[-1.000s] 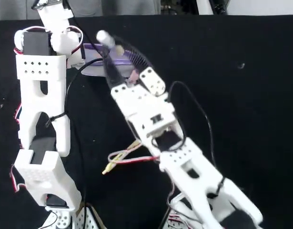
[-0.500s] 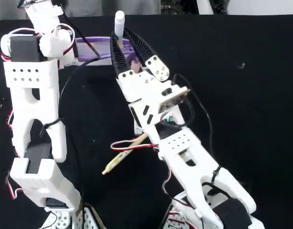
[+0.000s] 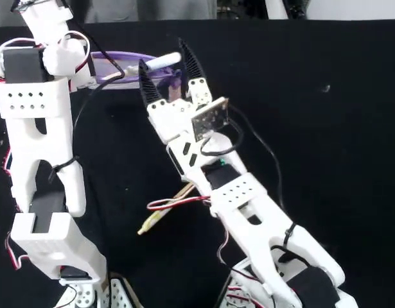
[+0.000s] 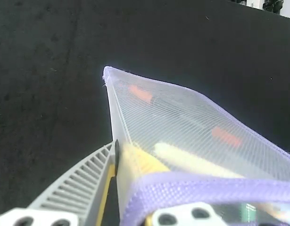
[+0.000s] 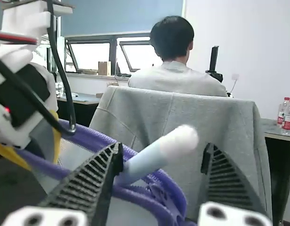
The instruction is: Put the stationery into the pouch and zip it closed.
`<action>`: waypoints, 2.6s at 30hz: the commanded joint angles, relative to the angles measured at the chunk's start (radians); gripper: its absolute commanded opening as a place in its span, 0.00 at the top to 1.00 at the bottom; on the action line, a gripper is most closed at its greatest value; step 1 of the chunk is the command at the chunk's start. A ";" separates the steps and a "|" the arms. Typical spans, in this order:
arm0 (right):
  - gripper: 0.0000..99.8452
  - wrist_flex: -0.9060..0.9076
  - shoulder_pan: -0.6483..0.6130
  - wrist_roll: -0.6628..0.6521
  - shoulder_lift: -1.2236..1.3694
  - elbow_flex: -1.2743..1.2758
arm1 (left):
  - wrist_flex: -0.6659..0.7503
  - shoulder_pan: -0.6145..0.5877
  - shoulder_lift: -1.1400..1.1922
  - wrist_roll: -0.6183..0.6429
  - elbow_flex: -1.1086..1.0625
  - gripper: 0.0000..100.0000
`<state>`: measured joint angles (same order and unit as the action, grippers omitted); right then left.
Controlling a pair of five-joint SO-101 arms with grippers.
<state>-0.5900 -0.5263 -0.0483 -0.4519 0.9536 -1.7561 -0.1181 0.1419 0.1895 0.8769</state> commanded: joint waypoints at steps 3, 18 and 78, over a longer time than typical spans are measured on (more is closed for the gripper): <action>0.74 0.147 -0.014 -0.118 -0.147 -0.054 | 0.029 -0.010 -0.054 0.029 0.008 0.97; 0.74 0.818 -0.063 -0.130 -0.748 -0.177 | 0.086 -0.173 -0.064 0.064 0.016 0.97; 0.81 1.427 -0.328 -0.717 0.392 -0.219 | 0.124 -0.346 0.032 0.008 0.156 0.97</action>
<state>0.8170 -0.8424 -0.7403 -0.0713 0.8124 -1.6609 -0.4603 0.1895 0.2094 0.9459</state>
